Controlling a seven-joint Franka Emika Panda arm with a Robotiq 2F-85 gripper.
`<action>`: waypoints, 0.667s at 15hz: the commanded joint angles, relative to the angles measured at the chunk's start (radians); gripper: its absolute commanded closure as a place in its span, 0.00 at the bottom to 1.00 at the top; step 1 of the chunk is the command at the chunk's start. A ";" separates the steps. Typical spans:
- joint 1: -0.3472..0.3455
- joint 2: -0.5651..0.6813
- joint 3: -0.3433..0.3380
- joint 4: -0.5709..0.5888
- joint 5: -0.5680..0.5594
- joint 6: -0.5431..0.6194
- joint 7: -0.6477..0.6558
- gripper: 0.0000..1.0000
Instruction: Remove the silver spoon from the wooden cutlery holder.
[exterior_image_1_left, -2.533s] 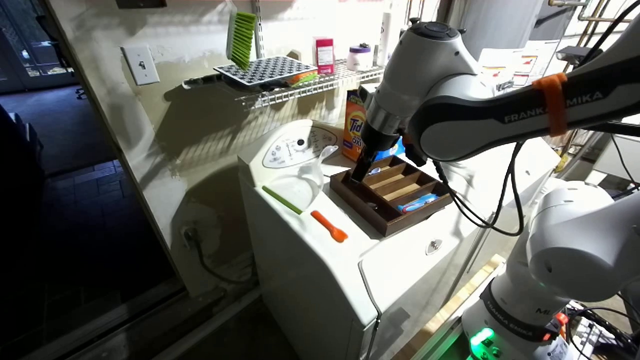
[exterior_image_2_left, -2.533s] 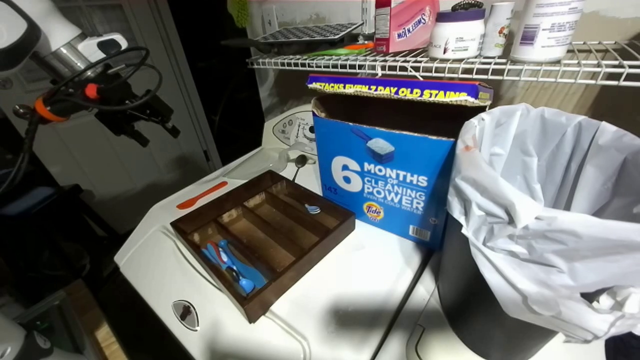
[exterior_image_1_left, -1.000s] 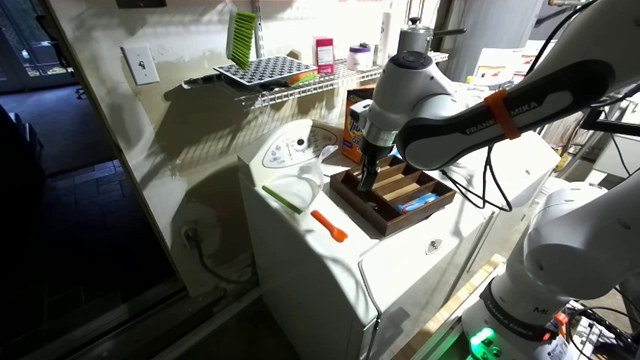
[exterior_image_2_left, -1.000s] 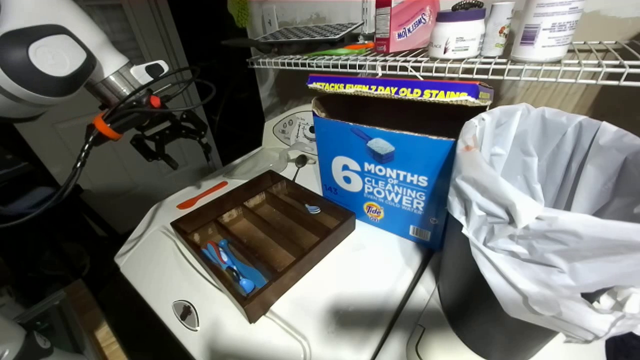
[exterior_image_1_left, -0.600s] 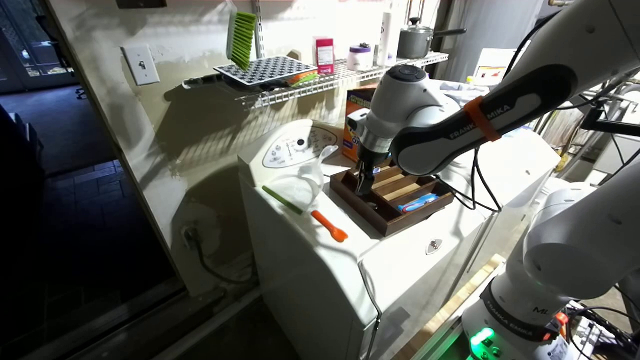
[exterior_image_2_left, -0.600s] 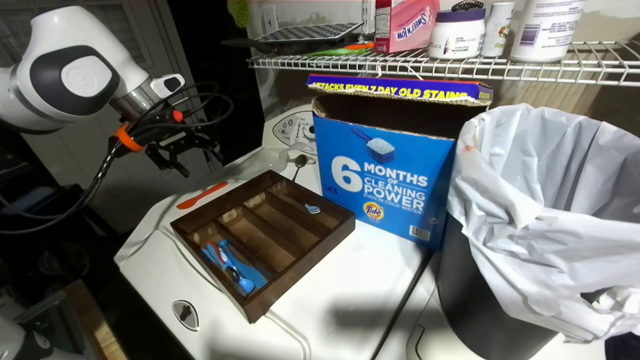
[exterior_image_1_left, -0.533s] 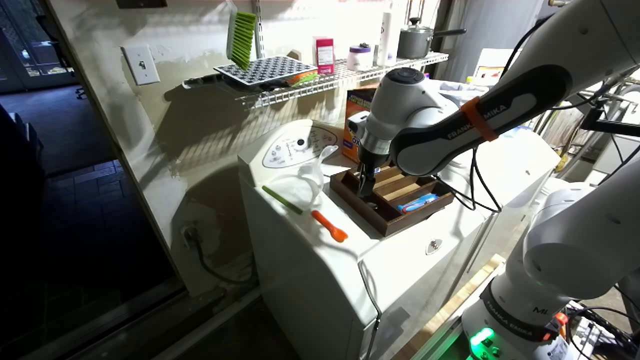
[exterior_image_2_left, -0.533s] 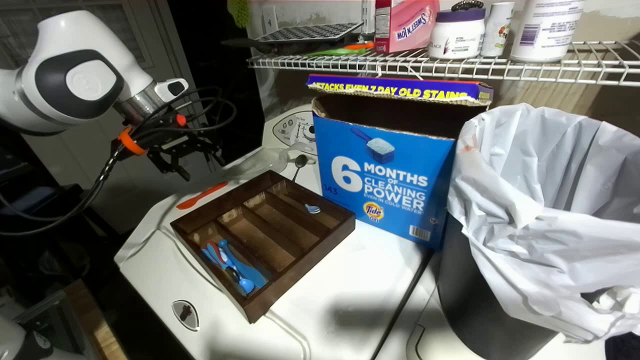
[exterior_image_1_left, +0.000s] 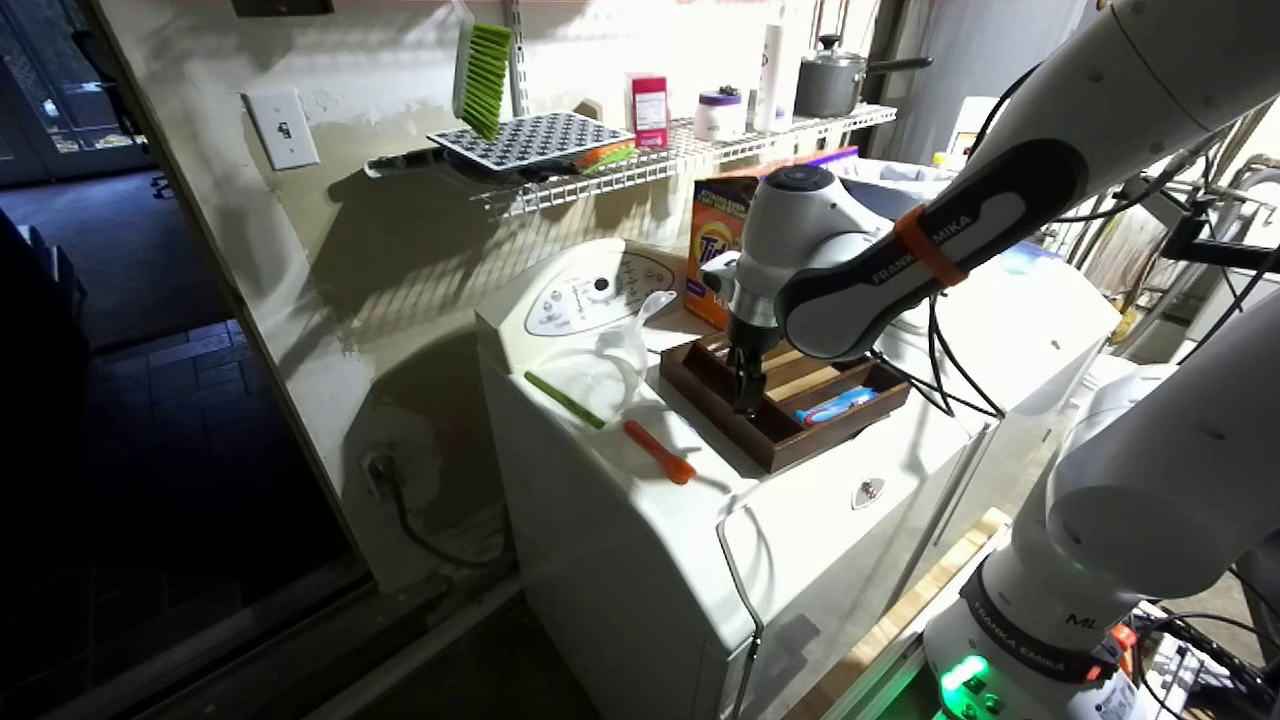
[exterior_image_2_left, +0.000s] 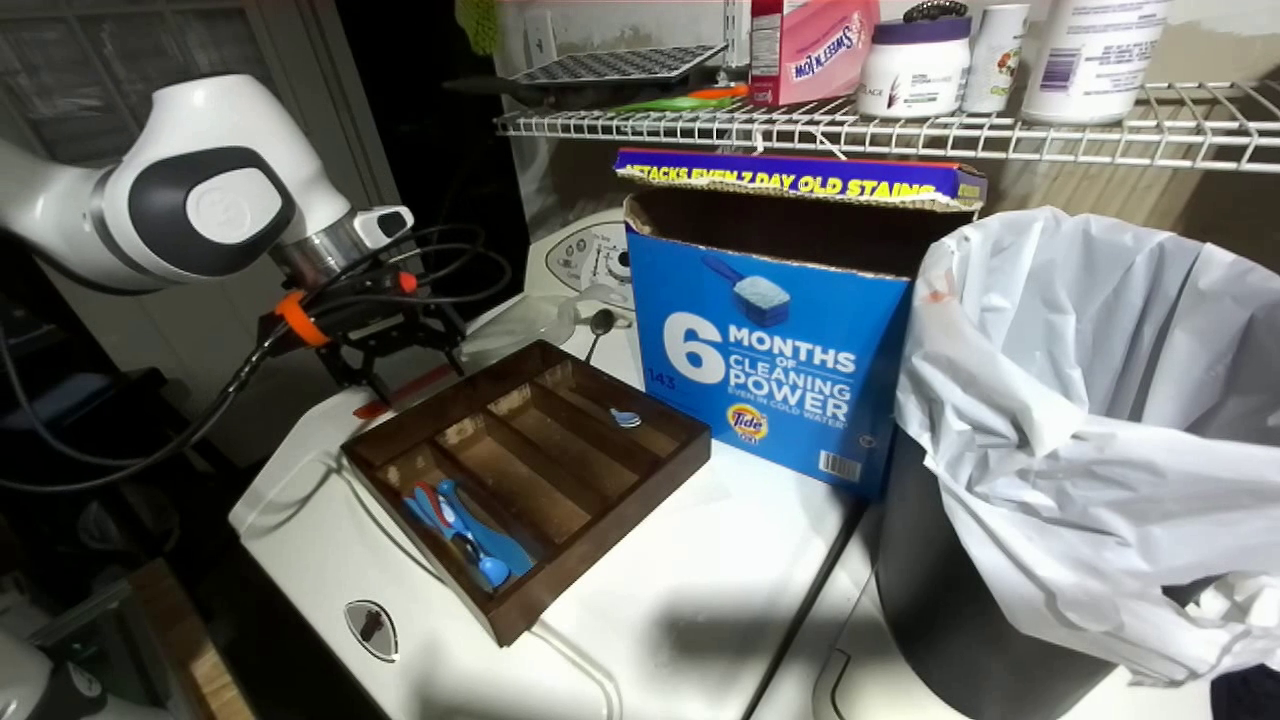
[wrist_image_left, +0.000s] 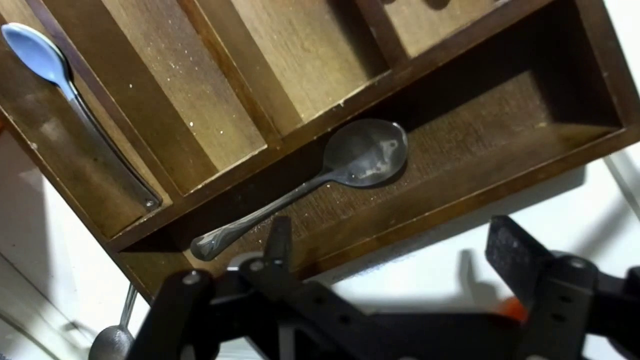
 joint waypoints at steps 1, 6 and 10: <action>-0.010 0.032 -0.016 0.000 0.019 0.012 -0.083 0.00; -0.035 0.049 -0.032 0.001 0.017 0.015 -0.144 0.00; -0.036 0.073 -0.040 0.001 0.035 0.045 -0.182 0.00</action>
